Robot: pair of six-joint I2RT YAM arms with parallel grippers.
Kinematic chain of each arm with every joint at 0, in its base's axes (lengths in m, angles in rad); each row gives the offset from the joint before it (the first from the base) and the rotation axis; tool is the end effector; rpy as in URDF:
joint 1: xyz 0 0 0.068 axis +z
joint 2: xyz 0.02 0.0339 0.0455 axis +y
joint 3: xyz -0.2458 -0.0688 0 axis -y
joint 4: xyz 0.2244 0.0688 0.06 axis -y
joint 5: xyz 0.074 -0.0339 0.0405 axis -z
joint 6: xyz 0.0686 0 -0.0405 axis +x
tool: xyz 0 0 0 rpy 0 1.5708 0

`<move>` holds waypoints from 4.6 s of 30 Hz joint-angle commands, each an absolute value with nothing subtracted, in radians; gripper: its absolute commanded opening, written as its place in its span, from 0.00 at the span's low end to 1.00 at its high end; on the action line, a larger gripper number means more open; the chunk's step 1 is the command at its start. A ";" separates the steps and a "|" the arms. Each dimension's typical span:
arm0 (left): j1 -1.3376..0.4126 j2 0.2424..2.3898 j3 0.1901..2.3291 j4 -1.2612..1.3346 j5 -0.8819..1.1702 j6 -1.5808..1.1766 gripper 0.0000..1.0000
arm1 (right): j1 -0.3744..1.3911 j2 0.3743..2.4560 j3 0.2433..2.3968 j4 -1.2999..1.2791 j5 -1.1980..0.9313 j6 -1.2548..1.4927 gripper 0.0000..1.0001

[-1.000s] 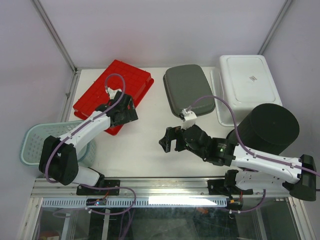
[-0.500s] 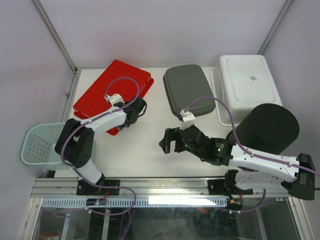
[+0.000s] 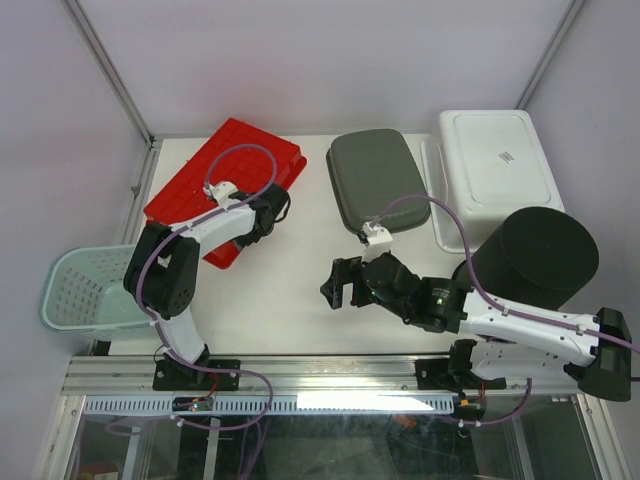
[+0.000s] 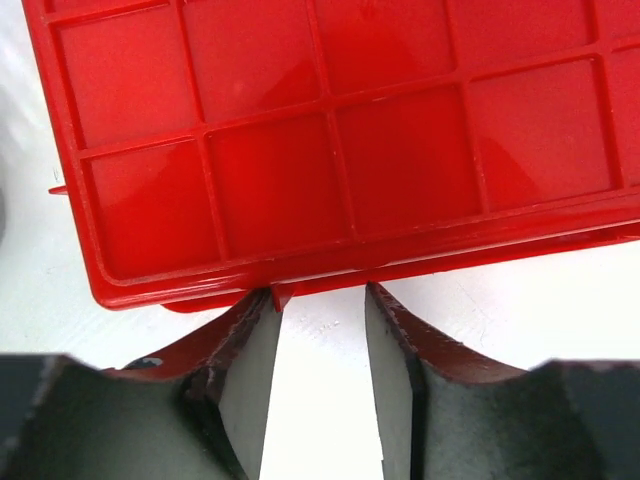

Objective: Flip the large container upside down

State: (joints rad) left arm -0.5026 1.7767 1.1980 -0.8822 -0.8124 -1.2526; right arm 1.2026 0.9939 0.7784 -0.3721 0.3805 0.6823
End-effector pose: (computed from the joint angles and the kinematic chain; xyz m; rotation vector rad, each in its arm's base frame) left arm 0.2906 -0.1029 0.1612 -0.9289 2.2054 0.5563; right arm 0.1075 0.2078 0.2538 -0.3439 2.1670 0.6983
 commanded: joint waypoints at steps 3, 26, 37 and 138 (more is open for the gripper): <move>-0.480 1.752 1.229 -0.801 -0.817 -1.123 0.23 | 1.210 0.973 0.771 -0.347 0.387 0.713 0.97; -0.223 1.511 1.088 -0.506 -0.678 -0.460 0.00 | 1.209 0.945 0.744 -0.362 0.390 0.742 0.97; -0.238 1.456 1.189 -0.624 -0.480 -0.489 0.78 | 1.209 0.915 0.736 -0.370 0.405 0.739 0.97; -0.899 1.391 1.084 0.415 0.458 -1.393 0.00 | 1.209 0.492 1.240 -0.792 0.813 0.596 0.96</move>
State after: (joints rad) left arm -0.9047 1.3708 1.1275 0.1711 0.3756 -1.2797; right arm 1.2034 0.5030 1.2449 -0.8219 0.7826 0.5941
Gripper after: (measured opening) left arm 0.208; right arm 0.966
